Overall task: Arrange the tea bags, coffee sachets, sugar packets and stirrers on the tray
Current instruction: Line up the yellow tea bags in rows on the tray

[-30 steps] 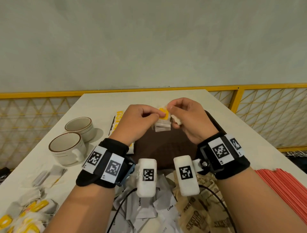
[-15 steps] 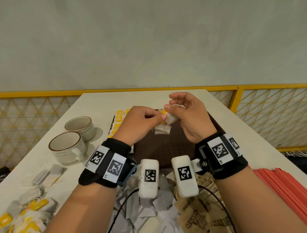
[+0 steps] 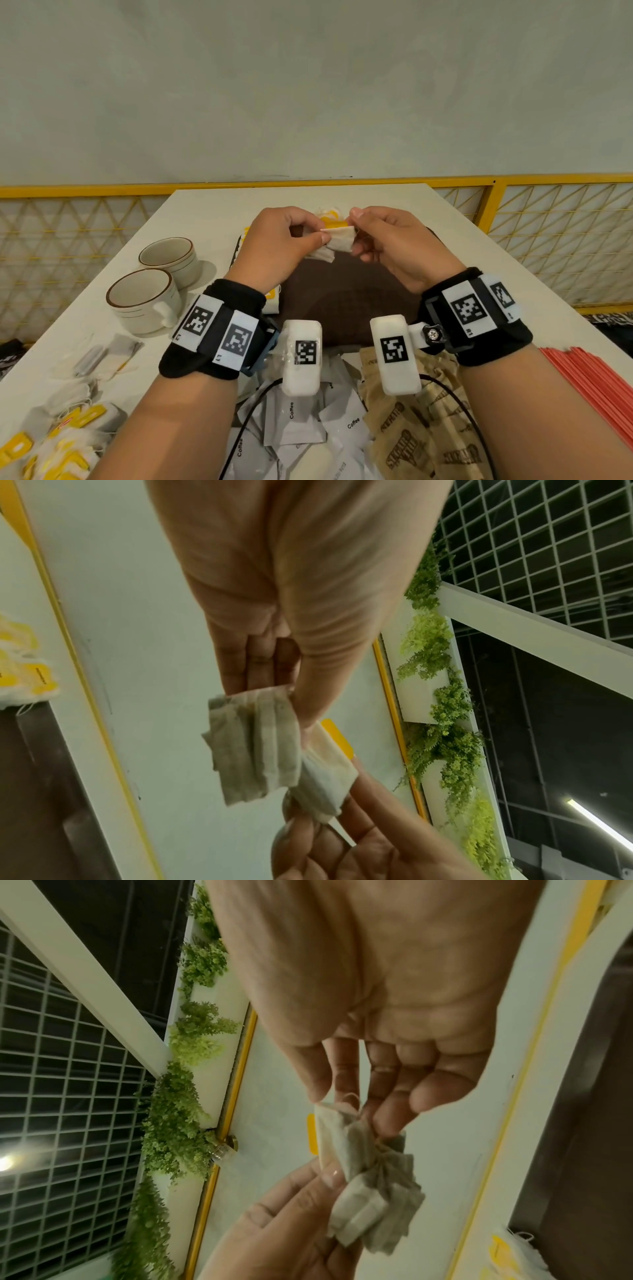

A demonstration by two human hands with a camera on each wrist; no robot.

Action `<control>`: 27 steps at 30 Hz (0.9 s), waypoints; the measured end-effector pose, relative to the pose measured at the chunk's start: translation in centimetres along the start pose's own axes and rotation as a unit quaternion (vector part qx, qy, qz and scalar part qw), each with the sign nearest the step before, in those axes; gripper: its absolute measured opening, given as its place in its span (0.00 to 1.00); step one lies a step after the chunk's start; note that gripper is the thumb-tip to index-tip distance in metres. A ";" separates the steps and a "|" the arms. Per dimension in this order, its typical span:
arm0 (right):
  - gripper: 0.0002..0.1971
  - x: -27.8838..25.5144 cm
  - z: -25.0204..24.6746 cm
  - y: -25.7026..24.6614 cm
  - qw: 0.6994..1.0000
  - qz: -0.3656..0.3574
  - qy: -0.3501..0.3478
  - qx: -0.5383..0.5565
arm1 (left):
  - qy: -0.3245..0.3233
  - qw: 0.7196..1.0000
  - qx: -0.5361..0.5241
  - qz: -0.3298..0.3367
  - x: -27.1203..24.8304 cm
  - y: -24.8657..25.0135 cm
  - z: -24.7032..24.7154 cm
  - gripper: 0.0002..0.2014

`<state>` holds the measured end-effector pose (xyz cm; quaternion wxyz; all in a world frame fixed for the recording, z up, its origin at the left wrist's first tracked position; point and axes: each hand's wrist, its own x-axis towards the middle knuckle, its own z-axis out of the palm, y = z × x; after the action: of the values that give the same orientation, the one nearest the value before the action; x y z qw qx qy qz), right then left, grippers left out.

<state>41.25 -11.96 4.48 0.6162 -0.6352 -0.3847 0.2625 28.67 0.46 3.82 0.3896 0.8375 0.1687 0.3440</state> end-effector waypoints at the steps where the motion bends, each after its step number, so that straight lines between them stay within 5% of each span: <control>1: 0.12 -0.1 0.0 0.0 1.000 0.004 -0.008 -0.018 | 0.003 1.000 0.008 0.003 0.0 0.0 0.0 0.07; 8: 0.00 -0.2 -0.1 0.0 0.999 0.010 -0.019 -0.024 | 0.019 0.998 0.041 0.033 0.2 -0.2 0.1 0.05; 15: 0.05 -0.1 -0.6 0.0 0.996 -0.017 0.014 -0.090 | 0.012 0.999 0.030 0.012 0.2 -0.3 -1.8 0.12; 20: 0.04 -1.4 1.0 -1.0 0.988 0.005 -0.130 0.078 | 0.050 0.998 -0.017 -0.028 -0.4 -0.9 -7.5 0.14; 27: 0.03 1.1 6.1 0.2 0.972 0.046 -0.201 -0.109 | 0.072 0.995 -0.034 -0.059 -1.9 -2.2 -12.1 0.16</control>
<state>36.99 -7.54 3.80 0.4407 -0.6498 -0.4976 0.3688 18.67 7.32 6.84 0.4244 0.7852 0.2334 0.3858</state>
